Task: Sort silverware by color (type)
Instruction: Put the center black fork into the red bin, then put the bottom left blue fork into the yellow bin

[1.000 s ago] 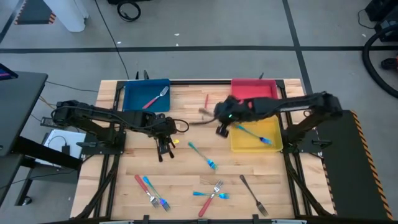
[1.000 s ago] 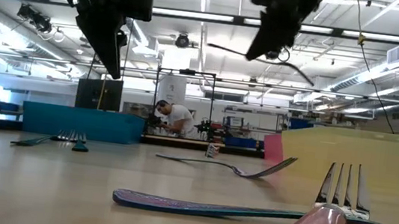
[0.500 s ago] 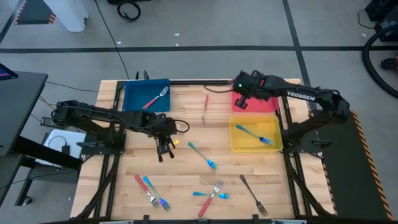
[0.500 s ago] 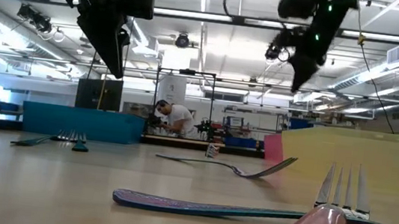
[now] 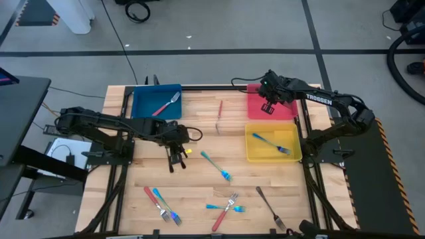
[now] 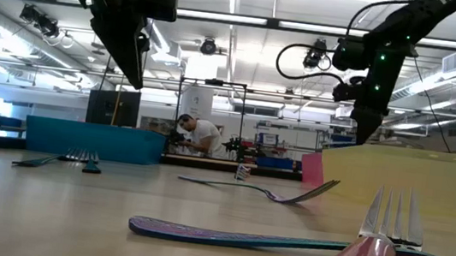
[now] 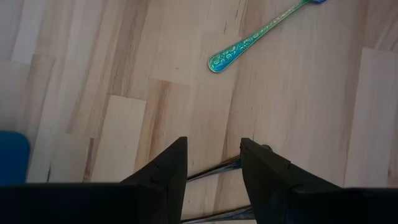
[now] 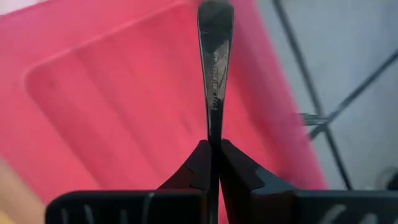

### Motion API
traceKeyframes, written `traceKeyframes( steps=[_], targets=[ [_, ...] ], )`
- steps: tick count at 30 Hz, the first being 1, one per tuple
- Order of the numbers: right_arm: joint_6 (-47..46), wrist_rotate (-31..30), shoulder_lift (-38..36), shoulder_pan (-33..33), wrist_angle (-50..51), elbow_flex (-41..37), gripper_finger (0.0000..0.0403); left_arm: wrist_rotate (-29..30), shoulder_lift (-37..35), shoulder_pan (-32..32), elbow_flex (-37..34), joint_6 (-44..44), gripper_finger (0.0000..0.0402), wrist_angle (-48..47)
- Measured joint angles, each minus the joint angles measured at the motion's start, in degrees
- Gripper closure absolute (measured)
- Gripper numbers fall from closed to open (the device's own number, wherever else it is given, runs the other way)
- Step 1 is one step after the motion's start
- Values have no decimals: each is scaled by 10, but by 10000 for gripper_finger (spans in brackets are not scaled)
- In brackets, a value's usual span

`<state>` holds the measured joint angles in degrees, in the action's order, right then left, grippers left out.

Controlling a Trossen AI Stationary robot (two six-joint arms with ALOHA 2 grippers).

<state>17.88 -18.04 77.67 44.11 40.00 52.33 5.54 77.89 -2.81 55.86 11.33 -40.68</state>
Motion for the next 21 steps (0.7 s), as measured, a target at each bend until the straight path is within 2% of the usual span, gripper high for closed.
traceKeyframes(
  steps=[3, 10, 21],
  targets=[
    [1, 15, 0, 7, -8, -14, 364, 0, 0, 0, 0, 0, 256, 10],
    [3, -2, 0, 8, -29, -24, 335, 0, 0, 0, 0, 0, 256, 23],
    [-12, -3, 0, 6, -33, -24, 318, -10, 0, -1, 0, 4, 256, 8]
  ],
)
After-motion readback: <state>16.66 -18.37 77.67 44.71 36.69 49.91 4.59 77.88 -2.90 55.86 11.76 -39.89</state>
